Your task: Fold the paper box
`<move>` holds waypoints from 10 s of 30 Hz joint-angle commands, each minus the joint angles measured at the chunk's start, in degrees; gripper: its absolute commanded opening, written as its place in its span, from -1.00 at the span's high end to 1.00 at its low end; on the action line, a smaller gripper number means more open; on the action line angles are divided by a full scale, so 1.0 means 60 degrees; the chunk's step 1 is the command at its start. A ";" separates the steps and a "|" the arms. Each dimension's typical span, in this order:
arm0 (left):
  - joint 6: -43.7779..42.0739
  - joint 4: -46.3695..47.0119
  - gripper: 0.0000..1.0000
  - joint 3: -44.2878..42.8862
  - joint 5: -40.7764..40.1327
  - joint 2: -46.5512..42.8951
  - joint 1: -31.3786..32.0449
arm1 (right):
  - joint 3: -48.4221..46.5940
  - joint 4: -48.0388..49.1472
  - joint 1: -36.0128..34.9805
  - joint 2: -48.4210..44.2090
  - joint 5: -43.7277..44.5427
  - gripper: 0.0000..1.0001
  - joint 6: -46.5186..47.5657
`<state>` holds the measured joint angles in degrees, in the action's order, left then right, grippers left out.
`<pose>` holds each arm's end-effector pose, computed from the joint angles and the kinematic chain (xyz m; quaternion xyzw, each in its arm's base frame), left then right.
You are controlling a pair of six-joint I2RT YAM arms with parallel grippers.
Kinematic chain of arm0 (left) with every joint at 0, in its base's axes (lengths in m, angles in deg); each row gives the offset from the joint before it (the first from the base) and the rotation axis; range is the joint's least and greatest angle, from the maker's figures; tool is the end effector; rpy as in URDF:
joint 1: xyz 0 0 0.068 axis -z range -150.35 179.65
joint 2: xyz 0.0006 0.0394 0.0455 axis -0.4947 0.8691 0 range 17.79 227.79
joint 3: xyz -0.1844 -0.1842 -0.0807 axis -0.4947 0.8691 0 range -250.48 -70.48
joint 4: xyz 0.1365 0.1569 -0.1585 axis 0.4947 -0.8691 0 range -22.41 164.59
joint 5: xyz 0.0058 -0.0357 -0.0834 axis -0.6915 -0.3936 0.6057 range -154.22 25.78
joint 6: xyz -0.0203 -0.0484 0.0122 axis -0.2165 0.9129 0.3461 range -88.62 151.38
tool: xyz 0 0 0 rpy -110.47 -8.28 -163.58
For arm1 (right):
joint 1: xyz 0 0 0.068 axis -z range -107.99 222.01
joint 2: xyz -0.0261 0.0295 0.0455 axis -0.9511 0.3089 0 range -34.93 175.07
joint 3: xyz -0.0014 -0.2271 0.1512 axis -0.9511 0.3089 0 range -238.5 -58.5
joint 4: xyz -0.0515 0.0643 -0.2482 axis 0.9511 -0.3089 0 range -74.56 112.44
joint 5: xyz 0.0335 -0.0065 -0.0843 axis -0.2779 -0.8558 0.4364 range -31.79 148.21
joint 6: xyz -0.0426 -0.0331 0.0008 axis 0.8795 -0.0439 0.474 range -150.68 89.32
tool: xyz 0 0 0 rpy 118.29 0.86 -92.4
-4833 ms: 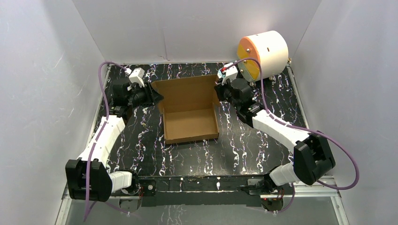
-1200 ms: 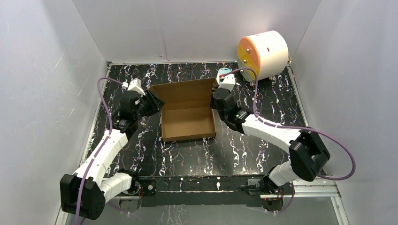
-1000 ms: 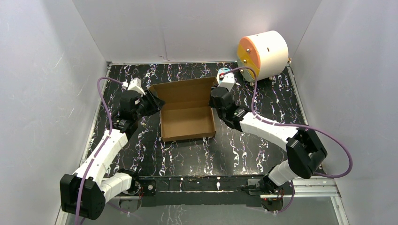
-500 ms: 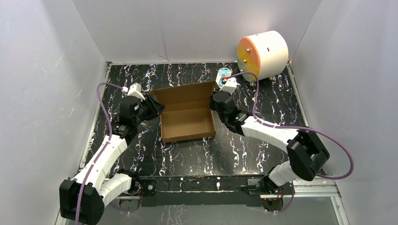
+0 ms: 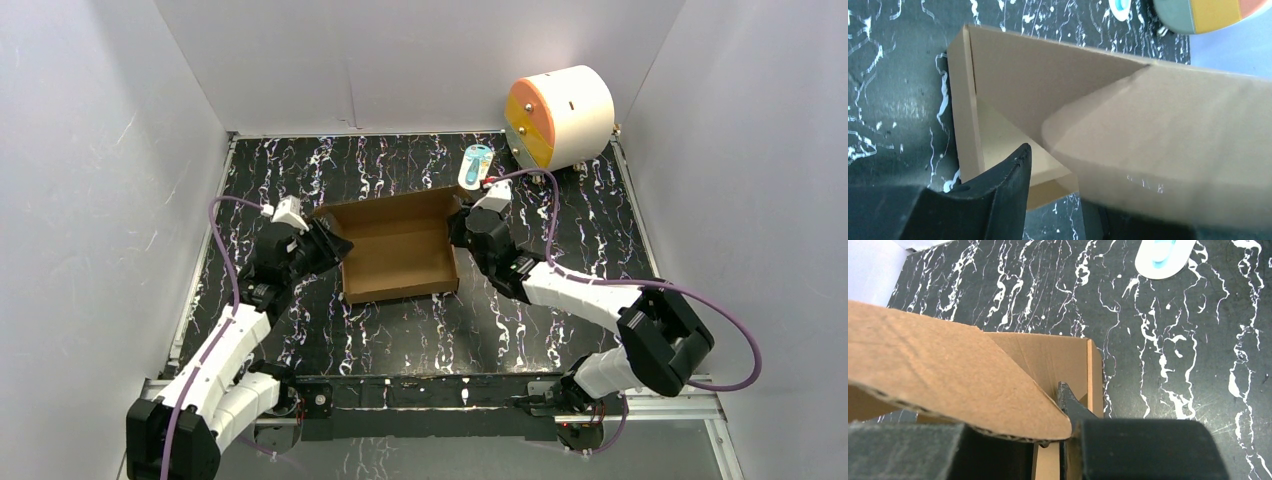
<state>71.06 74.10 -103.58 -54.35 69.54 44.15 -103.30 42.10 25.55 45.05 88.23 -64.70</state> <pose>0.2027 -0.0587 0.2636 -0.1283 0.8031 -0.3254 0.4823 0.2264 0.2125 0.2533 0.0724 0.7814 0.2202 0.5794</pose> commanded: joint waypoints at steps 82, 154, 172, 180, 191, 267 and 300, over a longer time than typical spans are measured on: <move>-0.0341 -0.4061 -0.28 -0.0879 0.3144 -0.0476 0.0483 | -0.1533 -0.5888 -0.0013 -0.2088 -0.3970 -0.37 0.4713; -0.0079 -0.2886 -0.52 -0.1038 -0.1057 0.1430 -0.0454 | 0.0425 -0.3048 0.2565 -0.0545 -0.6437 -0.43 0.2885; 0.0388 -0.3191 -0.54 0.0419 0.0704 -0.0122 -0.0418 | 0.1631 -0.2551 0.2550 -0.1540 -0.7230 -0.37 0.1832; 0.0308 -0.2731 -0.54 0.0584 0.0992 0.0276 -0.0396 | 0.1761 -0.2284 0.2550 -0.1345 -0.7392 -0.36 0.2300; -0.0640 -0.3708 -0.67 -0.1114 -0.0535 0.1027 -0.0455 | 0.1376 -0.2043 0.1246 -0.2020 -0.6972 -0.50 0.6375; -0.2847 -0.6570 -0.79 -0.5720 0.0950 0.0307 -0.2314 | -0.4862 -0.8258 -0.3899 -0.0145 -0.4044 1.00 1.3698; -0.5139 -0.5924 -0.75 -0.4925 0.2076 0.0186 -0.2016 | -0.6431 -0.8161 -0.0919 0.0150 -0.4118 -0.31 1.1201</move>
<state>43.50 38.14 -132.39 -41.95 71.90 30.91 -143.97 -10.07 19.50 52.99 57.22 9.39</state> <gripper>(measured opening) 0.878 0.605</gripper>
